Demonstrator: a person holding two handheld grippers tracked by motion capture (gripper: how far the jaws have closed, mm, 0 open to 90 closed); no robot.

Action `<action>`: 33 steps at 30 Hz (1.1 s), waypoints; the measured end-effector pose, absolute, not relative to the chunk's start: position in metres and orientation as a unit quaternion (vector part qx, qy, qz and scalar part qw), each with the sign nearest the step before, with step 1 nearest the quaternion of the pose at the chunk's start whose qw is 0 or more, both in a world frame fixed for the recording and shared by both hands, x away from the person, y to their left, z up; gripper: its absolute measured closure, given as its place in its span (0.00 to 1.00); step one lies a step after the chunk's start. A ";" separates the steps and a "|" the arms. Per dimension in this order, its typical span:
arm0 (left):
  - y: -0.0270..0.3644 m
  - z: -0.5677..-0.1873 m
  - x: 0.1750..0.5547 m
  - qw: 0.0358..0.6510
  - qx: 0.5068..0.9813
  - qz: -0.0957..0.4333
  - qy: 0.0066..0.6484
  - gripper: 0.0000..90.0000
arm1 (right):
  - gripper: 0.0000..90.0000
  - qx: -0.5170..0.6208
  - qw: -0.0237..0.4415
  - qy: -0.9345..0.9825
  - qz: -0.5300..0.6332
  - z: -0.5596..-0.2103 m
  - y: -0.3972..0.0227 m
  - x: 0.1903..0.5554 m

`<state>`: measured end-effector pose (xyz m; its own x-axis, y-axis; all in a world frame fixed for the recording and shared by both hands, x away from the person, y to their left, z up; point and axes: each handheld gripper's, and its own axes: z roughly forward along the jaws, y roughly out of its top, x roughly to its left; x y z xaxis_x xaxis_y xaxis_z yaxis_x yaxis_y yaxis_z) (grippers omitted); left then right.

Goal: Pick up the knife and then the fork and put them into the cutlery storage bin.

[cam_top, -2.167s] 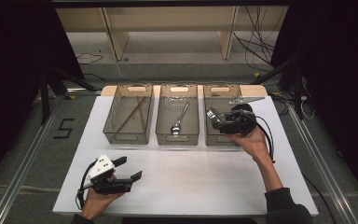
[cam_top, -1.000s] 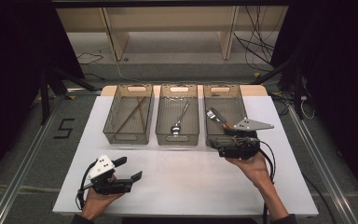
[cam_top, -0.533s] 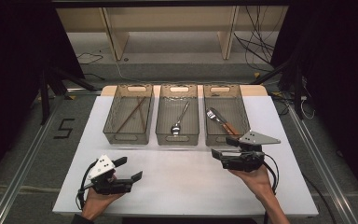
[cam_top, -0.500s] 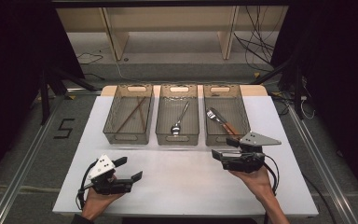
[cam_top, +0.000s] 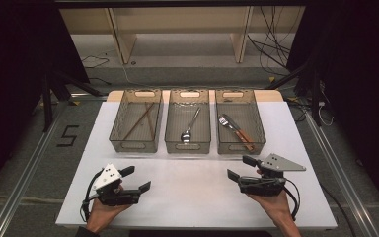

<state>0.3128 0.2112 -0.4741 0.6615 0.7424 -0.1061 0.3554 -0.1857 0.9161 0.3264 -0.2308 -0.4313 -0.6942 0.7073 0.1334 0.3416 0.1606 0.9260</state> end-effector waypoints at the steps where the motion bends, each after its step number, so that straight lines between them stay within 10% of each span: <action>1: 0.211 -0.474 0.313 0.522 0.747 0.185 0.367 0.18 | 0.26 0.353 0.168 0.744 0.542 -0.433 -0.231 0.325; 33: 0.210 -0.474 0.312 0.526 0.749 0.175 0.364 0.18 | 0.22 0.374 0.167 0.737 0.538 -0.460 -0.245 0.309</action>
